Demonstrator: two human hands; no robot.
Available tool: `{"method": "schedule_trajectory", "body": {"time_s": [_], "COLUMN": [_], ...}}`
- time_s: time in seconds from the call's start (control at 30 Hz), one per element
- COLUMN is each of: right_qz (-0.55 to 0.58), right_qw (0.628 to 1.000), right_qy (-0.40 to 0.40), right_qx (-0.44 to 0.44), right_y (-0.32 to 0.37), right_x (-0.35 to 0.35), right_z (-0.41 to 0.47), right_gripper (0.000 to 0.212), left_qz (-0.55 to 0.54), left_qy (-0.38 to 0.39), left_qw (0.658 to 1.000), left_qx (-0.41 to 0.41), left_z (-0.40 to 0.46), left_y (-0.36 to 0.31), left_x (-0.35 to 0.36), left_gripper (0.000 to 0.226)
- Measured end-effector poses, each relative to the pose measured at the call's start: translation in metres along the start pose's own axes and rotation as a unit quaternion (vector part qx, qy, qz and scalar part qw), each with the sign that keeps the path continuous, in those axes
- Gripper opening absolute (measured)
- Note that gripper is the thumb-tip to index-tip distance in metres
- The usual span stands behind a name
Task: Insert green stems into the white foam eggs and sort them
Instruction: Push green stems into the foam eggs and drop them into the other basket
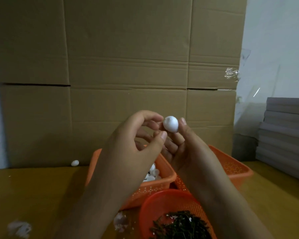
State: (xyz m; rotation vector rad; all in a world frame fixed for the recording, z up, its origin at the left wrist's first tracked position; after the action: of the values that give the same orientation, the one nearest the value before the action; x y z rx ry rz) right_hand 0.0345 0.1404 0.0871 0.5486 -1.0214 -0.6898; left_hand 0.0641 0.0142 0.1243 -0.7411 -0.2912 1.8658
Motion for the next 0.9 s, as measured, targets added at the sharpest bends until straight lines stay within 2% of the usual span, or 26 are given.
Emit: {"method": "schedule_trajectory", "body": {"time_s": [0.13, 0.23, 0.5, 0.67, 0.77, 0.9], "right_qz": [0.051, 0.043, -0.100, -0.191, -0.189, -0.204], "right_qw": [0.999, 0.999, 0.992, 0.981, 0.981, 0.974], "right_qy": [-0.003, 0.006, 0.065, 0.031, 0.036, 0.043], "right_qx": [0.014, 0.003, -0.035, -0.018, -0.016, -0.085], "right_y": [-0.011, -0.012, 0.006, 0.013, 0.017, 0.030], "right_x": [0.002, 0.007, 0.017, 0.008, 0.008, 0.013], "right_z": [-0.001, -0.003, -0.011, -0.011, -0.012, -0.015], "right_gripper": [0.045, 0.042, 0.030, 0.029, 0.033, 0.031], "left_qz": [0.057, 0.075, 0.139, 0.162, 0.136, 0.004], "left_qy": [-0.039, -0.067, -0.043, -0.028, -0.027, 0.002], "left_qw": [0.997, 0.995, 0.988, 0.985, 0.989, 1.000], "left_qx": [0.018, 0.026, 0.049, 0.061, 0.044, -0.015], "left_z": [-0.003, -0.004, -0.005, -0.003, -0.001, 0.002], "left_y": [-0.003, -0.005, -0.007, -0.005, 0.000, 0.012], "left_x": [0.005, 0.002, 0.005, 0.005, 0.001, 0.001], "left_gripper": [0.020, 0.021, 0.040, 0.038, 0.044, 0.041]}}
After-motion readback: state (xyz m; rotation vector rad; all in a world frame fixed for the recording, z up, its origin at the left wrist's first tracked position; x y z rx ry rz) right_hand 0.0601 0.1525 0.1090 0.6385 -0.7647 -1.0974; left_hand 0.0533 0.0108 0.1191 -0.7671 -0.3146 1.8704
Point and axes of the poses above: each hand's wrist, its own z-axis towards the middle knuckle, its own x-axis out of the palm, y = z × x, the point moved 8 cm from there along z, towards the middle knuckle, and after that the axes turned 9 degrees about z, right-handed, at the moved point
